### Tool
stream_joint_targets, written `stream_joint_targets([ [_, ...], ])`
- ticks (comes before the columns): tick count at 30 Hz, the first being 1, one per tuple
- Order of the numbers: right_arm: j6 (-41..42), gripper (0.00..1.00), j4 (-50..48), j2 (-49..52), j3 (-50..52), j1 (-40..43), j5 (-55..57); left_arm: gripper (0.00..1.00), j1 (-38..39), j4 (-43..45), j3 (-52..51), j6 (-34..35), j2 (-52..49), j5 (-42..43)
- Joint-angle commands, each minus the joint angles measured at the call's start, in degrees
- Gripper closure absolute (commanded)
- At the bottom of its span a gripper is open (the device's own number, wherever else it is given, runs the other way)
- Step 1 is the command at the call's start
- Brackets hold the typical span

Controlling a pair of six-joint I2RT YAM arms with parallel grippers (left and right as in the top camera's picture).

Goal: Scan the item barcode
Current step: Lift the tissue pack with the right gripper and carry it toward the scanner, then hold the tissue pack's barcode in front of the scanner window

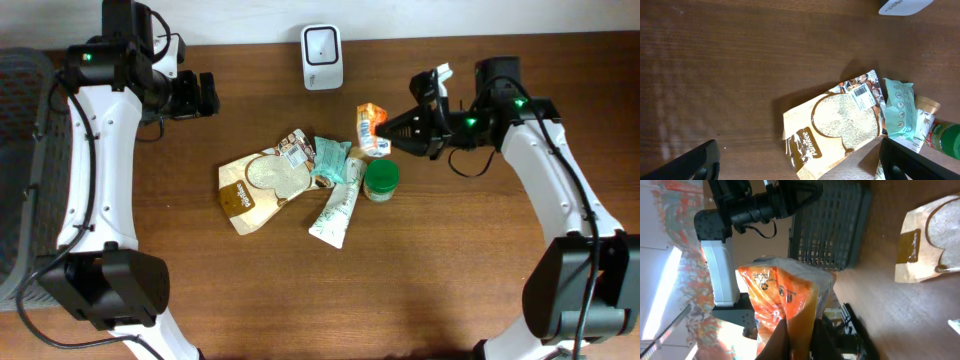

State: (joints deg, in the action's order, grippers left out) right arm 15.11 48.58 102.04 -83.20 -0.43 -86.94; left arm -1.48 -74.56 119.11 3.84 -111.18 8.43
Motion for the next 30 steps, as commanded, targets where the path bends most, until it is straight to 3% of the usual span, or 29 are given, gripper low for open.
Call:
stream_joint_targets([
  [1, -0.50, 0.96, -0.55, 0.24, -0.33, -0.79, -0.92, 0.01, -0.15, -0.11, 0.04, -1.09, -0.13, 0.59],
  [5, 0.55, 0.96, -3.58, 0.22, -0.52, -1.70, -1.27, 0.01, -0.15, -0.11, 0.04, -1.09, -0.13, 0.59],
  [8, 3.78, 0.96, -8.57, 0.22, -2.84, -3.48, 4.81, 0.01, -0.15, -0.09, 0.04, -1.09, -0.13, 0.59],
  [15, 2.91, 0.96, 0.13, 0.79, -16.20, -13.84, 46.62, 0.01, -0.15, -0.09, 0.04, -1.09, -0.13, 0.59],
  [20, -1.22, 0.96, 18.27, 8.63, -41.27, -20.68, 72.85, 0.01, -0.15, -0.09, 0.04, -1.11, -0.13, 0.59],
  [22, -2.38, 0.96, 20.35, 12.79, -49.59, -21.62, 81.05, 0.01, -0.15, -0.09, 0.04, -1.09, -0.13, 0.59],
  [25, -4.83, 0.96, 17.14, 17.29, -54.82, -22.51, 93.70, 0.01, -0.20, -0.09, 0.04, -1.09, -0.13, 0.59],
  [30, -16.59, 0.96, 0.61, 23.89, -54.71, -24.02, 111.14, 0.01, -0.20, -0.09, 0.04, -1.09, -0.13, 0.59],
])
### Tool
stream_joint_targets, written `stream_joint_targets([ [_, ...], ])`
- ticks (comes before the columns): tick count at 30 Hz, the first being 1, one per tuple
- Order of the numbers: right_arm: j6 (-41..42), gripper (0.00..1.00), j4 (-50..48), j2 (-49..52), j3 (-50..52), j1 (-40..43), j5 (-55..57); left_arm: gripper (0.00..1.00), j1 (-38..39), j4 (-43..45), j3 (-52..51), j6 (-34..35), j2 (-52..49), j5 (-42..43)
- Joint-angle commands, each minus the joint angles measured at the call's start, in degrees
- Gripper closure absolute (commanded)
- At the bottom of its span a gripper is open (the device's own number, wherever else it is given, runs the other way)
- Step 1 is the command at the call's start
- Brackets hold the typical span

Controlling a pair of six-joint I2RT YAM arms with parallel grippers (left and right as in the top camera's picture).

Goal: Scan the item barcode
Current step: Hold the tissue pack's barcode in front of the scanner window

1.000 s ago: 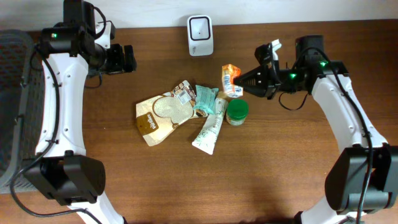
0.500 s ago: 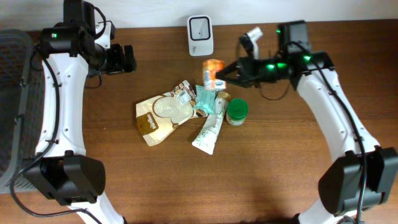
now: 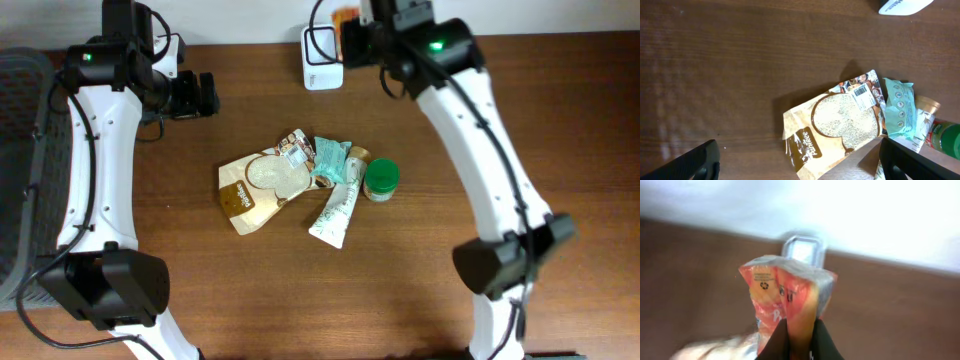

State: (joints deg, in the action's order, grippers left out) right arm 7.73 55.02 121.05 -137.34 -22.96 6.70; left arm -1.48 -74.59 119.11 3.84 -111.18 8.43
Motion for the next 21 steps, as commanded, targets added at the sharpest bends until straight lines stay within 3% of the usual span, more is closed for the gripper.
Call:
stream_joint_targets([
  [1, -11.50, 0.96, -8.76, 5.95, -0.57, -1.66, 19.17, 0.01, -0.20, -0.07, 0.04, -1.09, -0.13, 0.59],
  [10, -33.24, 0.96, -29.64, 16.13, -0.57, -2.16, 20.41, 0.01, -0.20, -0.07, 0.04, -1.09, -0.13, 0.59],
  [16, -49.33, 0.96, -34.29, 21.31, -0.50, -3.72, 19.43, 0.01, -0.20, -0.09, 0.04, -1.09, -0.13, 0.59],
  [21, -54.71, 0.96, -37.77, 24.94, -0.46, -4.48, 19.45, 0.01, -0.20, -0.04, 0.04, -1.09, -0.13, 0.59],
])
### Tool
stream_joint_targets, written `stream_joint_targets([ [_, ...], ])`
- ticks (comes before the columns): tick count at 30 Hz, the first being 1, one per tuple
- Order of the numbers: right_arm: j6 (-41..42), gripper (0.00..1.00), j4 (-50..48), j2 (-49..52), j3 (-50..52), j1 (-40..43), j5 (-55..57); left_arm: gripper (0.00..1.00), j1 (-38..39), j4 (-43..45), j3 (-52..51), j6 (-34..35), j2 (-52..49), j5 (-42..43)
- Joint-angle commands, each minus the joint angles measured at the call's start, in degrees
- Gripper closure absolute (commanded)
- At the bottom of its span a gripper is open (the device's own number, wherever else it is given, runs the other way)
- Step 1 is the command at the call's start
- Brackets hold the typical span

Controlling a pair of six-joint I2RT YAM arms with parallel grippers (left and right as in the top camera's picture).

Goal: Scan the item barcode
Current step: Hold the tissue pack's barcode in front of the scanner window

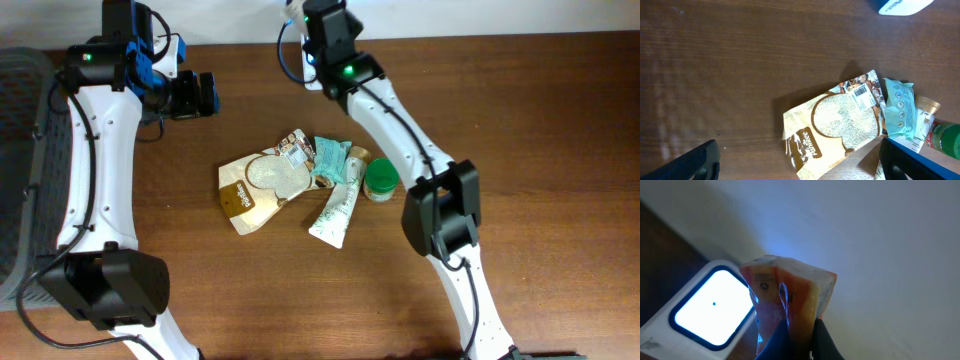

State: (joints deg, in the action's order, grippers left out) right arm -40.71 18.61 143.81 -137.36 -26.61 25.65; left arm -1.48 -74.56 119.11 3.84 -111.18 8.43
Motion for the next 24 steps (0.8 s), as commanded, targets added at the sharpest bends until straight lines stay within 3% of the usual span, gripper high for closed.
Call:
stream_joint_targets([
  [1, -6.56, 0.96, -1.70, 2.95, -0.44, -0.81, 0.52, 0.01, -0.20, -0.09, 0.04, -1.09, -0.13, 0.59],
  [6, -10.14, 0.96, -1.86, 5.51, -0.26, -0.79, 2.71, 0.01, -0.20, -0.09, 0.04, -1.09, -0.13, 0.59],
  [20, -10.05, 0.96, -0.42, 5.55, 0.33, -0.76, 3.61, 0.01, -0.20, -0.09, 0.04, -1.09, -0.13, 0.59],
  [24, -5.31, 0.96, -0.17, 4.11, 0.31, -0.74, 3.52, 0.01, -0.20, -0.11, 0.04, -1.09, -0.13, 0.59],
])
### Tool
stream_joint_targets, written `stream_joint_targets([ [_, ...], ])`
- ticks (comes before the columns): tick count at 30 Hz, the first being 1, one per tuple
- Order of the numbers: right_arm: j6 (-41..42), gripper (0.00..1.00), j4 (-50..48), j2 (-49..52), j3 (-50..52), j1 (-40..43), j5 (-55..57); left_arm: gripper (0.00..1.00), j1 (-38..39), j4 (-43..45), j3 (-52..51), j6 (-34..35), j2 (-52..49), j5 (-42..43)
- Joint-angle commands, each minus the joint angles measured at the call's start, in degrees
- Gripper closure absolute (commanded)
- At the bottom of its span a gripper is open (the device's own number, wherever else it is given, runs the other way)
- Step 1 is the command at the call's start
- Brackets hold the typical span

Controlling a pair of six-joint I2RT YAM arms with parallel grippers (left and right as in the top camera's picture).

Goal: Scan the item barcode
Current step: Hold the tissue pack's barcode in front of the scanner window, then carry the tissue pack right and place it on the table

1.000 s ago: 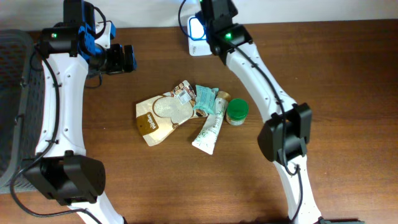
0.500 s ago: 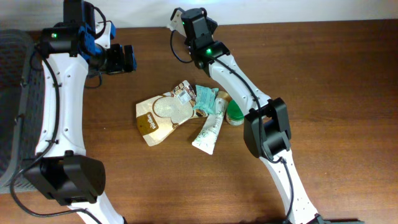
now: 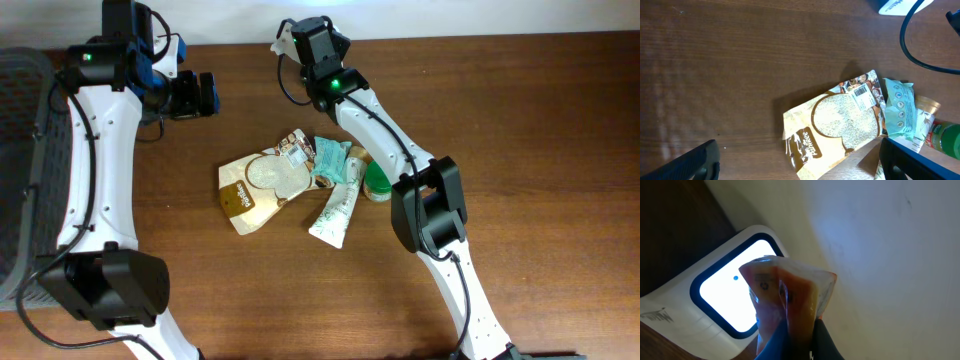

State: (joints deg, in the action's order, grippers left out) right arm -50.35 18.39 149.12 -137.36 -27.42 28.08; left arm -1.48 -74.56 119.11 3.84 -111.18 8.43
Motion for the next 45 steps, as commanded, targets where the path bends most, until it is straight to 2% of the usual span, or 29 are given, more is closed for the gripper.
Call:
stream_joint_targets([
  [1, 5.77, 0.96, 0.35, -2.12, 0.31, 0.04, 1.07, 0.01, -0.20, -0.09, 0.04, -1.09, -0.13, 0.59],
  [9, 20.59, 0.96, 12.50, -13.60, 0.31, 0.33, -8.31, 0.01, -0.20, -0.09, 0.04, -1.09, -0.13, 0.59],
  [11, 28.13, 0.96, 17.75, -17.40, 0.31, 0.63, -12.66, 0.01, -0.20, -0.11, 0.04, -1.09, -0.13, 0.59],
  [14, 43.95, 0.96, 27.30, -23.37, 0.31, 2.01, -17.79, 0.01, -0.20, -0.09, 0.04, -1.09, -0.13, 0.59],
  [16, 50.47, 0.96, 33.97, -26.69, 0.31, 3.54, -22.18, 0.01, -0.20, -0.11, 0.04, -1.09, -0.13, 0.59],
  [19, 55.69, 0.96, 45.72, -31.36, 0.31, 7.02, -29.42, 0.01, -0.20, -0.09, 0.04, -1.09, -0.13, 0.59],
  [23, 63.17, 0.96, 60.33, -34.14, 0.31, 14.21, -30.93, 0.01, -0.20, -0.09, 0.04, -1.09, -0.13, 0.59],
  [27, 63.58, 0.96, 68.52, -33.33, 1.79, 22.34, -32.48, 0.01, -0.20, -0.11, 0.04, -1.09, -0.13, 0.59],
  [30, 63.71, 0.96, 68.46, -33.07, 7.76, 28.06, -32.61, 0.01, -0.20, -0.09, 0.04, -1.09, -0.13, 0.59],
  [38, 66.12, 0.96, 53.92, -33.07, 35.47, 41.70, -33.55, 0.01, -0.20, -0.09, 0.04, -1.11, -0.15, 0.59],
  [45, 67.41, 0.96, 45.03, -33.07, 46.25, 48.22, -34.47, 0.01, -0.20, -0.09, 0.04, -1.09, -0.13, 0.59],
])
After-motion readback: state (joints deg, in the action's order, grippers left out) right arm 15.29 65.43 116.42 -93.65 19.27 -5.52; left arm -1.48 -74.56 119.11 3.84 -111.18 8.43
